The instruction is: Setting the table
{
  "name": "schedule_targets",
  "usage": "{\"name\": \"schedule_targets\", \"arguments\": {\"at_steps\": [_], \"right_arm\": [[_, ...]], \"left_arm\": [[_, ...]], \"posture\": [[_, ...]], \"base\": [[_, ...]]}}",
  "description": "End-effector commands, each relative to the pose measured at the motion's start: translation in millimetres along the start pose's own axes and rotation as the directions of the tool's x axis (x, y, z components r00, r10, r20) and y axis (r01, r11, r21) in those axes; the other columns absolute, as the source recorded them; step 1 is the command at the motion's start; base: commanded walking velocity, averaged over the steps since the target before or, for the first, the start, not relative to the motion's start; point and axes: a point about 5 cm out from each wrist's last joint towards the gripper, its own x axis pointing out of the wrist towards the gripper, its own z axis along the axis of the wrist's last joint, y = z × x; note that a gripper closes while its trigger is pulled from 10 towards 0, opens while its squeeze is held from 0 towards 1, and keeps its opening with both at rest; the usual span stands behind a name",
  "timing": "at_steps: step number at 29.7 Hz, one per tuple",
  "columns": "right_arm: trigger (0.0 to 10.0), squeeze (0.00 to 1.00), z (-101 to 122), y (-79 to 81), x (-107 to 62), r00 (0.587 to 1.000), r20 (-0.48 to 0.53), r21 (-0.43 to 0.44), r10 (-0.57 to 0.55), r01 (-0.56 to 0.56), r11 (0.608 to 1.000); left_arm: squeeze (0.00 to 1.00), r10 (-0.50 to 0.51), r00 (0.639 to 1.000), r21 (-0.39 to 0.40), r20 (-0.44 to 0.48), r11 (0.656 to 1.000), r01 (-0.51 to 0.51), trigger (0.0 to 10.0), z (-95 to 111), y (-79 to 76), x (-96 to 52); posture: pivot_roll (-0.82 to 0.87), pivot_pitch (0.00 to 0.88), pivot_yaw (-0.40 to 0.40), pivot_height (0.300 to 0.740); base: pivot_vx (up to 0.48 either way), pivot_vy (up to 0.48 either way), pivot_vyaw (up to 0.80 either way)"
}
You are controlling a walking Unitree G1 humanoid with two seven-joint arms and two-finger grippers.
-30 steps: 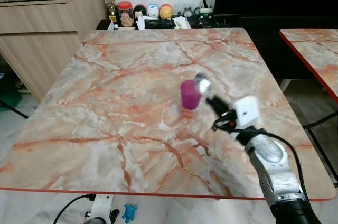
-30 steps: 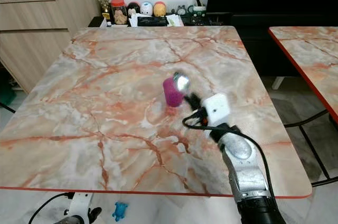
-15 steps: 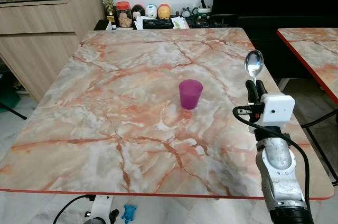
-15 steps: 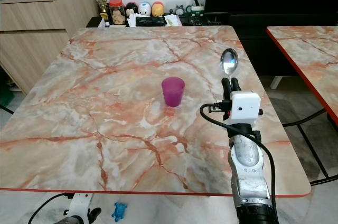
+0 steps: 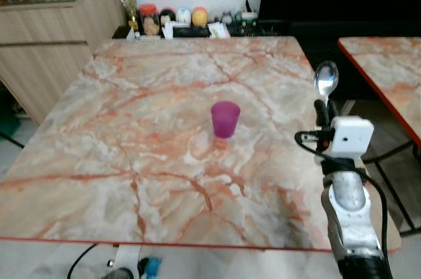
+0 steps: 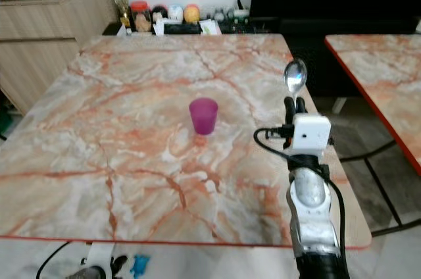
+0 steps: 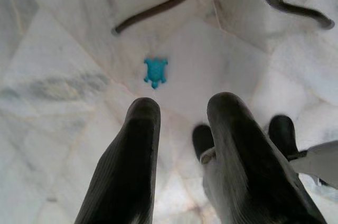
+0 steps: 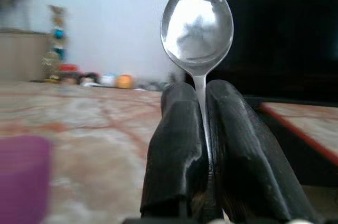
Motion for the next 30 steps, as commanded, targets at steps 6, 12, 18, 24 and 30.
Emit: {"name": "schedule_targets", "arguments": {"at_steps": [6,12,18,24,30], "right_arm": [[10.0,0.00,3,-8.0,4.7,1.000,0.019,-0.002,-0.024,0.024,1.000],[10.0,0.00,0,-12.2,3.7,0.999,0.005,-0.009,-0.046,0.046,0.999],[10.0,0.00,3,-11.9,12.5,0.998,0.014,0.011,-0.066,0.066,0.998],[10.0,0.00,4,-13.0,12.6,0.997,0.016,0.006,-0.073,0.073,0.997],[10.0,0.00,2,-17.9,9.8,0.996,0.014,-0.018,-0.092,0.092,0.996]], "left_arm": [[0.00,-0.002,1.000,0.018,-0.001,1.000,0.002,10.0,2,-0.6,0.7],[0.00,-0.007,1.000,0.017,0.002,1.000,0.007,10.0,4,-3.4,1.3],[0.00,-0.007,1.000,0.020,0.018,1.000,0.007,10.0,11,-4.3,2.8],[0.00,-0.005,1.000,0.023,0.019,1.000,0.005,10.0,13,-3.1,3.1],[0.00,-0.008,1.000,0.023,0.020,1.000,0.008,10.0,12,-2.7,3.0]], "posture": [[-0.03,0.000,0.032,0.740],[-0.04,0.000,0.036,0.740],[-0.04,0.000,0.038,0.740],[-0.04,0.000,0.044,0.740],[-0.05,0.000,0.041,0.740]], "base": [[0.000,-0.480,0.00],[0.000,-0.480,0.00],[0.000,-0.480,0.00],[0.000,-0.480,-0.55],[0.000,-0.480,0.00]]}}
